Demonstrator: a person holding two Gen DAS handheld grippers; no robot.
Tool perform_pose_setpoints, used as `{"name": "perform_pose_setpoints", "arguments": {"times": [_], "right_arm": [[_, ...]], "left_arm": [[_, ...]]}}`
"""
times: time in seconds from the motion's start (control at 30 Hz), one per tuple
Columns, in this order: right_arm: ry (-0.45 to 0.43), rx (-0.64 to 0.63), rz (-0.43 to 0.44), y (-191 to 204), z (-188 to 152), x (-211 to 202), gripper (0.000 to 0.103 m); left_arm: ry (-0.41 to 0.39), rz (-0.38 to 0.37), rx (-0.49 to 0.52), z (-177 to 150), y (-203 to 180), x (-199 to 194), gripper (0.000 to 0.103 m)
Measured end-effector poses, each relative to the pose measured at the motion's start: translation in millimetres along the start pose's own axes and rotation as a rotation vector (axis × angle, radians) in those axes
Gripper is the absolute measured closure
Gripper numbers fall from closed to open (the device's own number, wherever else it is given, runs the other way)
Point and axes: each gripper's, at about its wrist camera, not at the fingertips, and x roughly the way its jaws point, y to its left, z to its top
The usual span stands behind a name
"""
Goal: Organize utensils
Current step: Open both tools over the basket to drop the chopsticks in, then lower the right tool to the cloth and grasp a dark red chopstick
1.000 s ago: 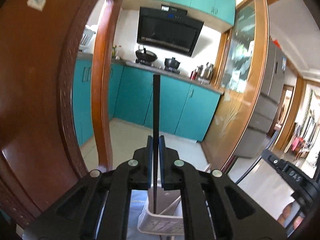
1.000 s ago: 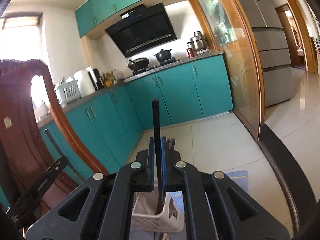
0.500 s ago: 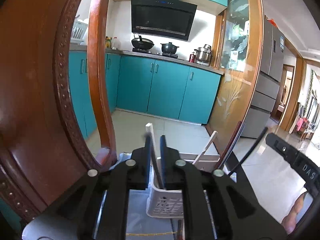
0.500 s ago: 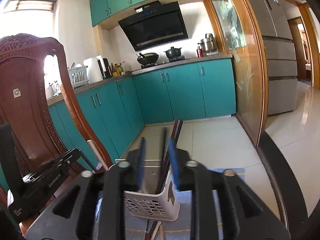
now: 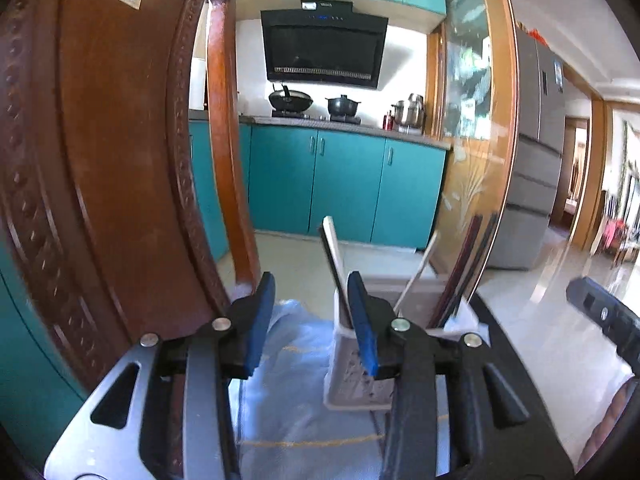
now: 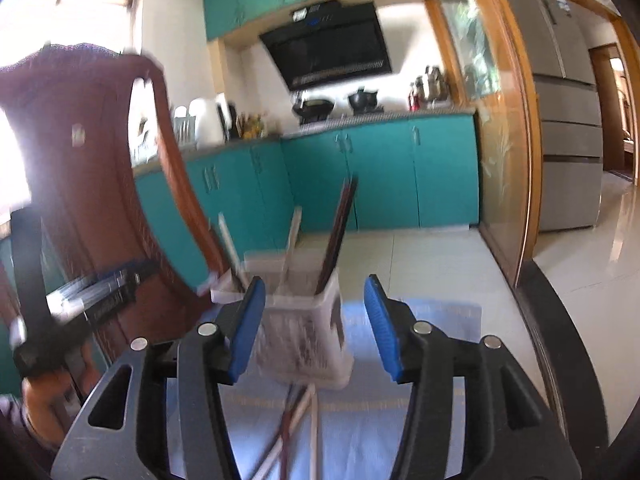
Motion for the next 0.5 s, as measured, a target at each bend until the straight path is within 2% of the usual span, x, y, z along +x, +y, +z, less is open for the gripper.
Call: {"name": "perform_pose_setpoints", "arguments": {"times": [0.1,0.17,0.27,0.37,0.5], "right_arm": [[0.113,-0.080,-0.018,6,-12,15,0.052],[0.162,-0.092,-0.015,6,-18,24,0.052],[0.328,-0.081,-0.009,1,-36,49,0.052],[0.507,-0.049,-0.038,-4,-64,80,0.052],[0.634,-0.028,-0.039,-2,-91,102,0.057]], "left_arm": [[0.042,0.003,0.018,-14,1,-3,0.057],[0.080,0.011,0.035,-24,2,-4,0.057],[0.148,0.018,0.053,-36,3,0,0.056],[0.228,-0.014,0.050,-47,3,9,0.054],[0.363,-0.065,0.038,-65,-1,26,0.054]]}}
